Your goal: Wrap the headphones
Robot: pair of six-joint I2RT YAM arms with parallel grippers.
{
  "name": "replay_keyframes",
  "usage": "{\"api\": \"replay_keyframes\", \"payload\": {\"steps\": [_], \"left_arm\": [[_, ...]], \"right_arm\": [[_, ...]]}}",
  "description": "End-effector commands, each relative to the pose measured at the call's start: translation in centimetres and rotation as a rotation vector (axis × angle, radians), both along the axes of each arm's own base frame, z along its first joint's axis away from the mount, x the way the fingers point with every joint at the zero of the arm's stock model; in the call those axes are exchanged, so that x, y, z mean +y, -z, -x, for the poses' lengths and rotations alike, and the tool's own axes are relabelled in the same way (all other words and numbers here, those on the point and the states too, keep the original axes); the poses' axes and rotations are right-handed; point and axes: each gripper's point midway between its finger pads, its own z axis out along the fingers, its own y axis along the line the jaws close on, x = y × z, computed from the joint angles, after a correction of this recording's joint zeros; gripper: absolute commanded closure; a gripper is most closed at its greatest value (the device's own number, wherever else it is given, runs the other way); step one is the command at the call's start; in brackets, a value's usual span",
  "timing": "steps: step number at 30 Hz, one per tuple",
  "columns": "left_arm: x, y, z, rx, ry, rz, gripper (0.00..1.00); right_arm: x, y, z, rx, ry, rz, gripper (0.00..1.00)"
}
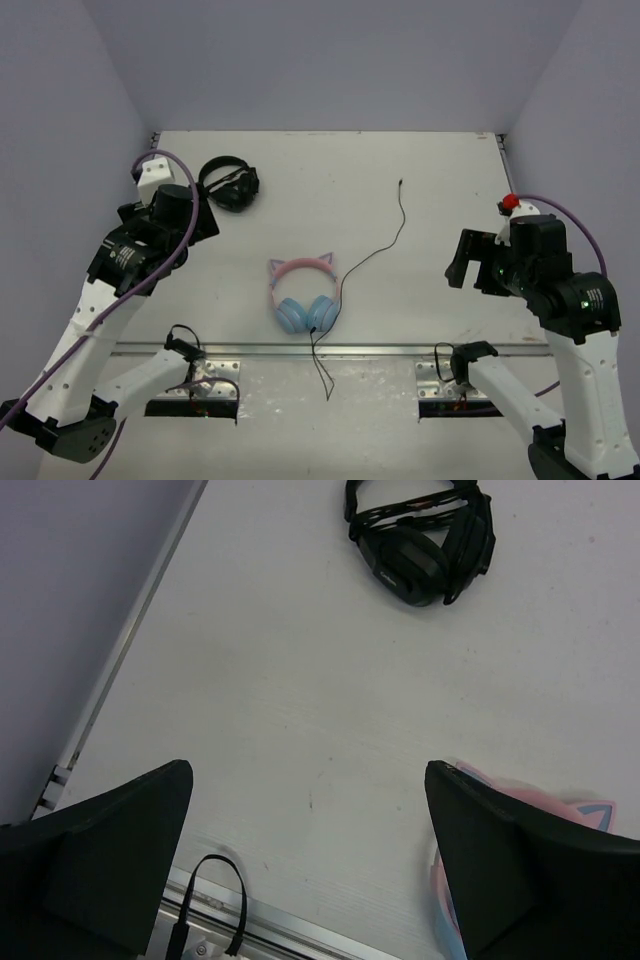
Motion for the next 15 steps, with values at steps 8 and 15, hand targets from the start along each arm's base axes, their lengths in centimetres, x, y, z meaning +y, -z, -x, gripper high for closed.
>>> {"api": "replay_keyframes", "payload": {"steps": [8, 15], "left_arm": [[-4.1, 0.7, -1.1, 0.012, 0.181, 0.119, 0.0], [-10.9, 8.5, -2.4, 0.265, 0.417, 0.272, 0.0]], "right_arm": [[3.3, -2.1, -1.6, -0.11, -0.16, -0.119, 0.01], [4.9, 0.8, -3.0, -0.022, -0.151, -0.2, 0.01]]}}
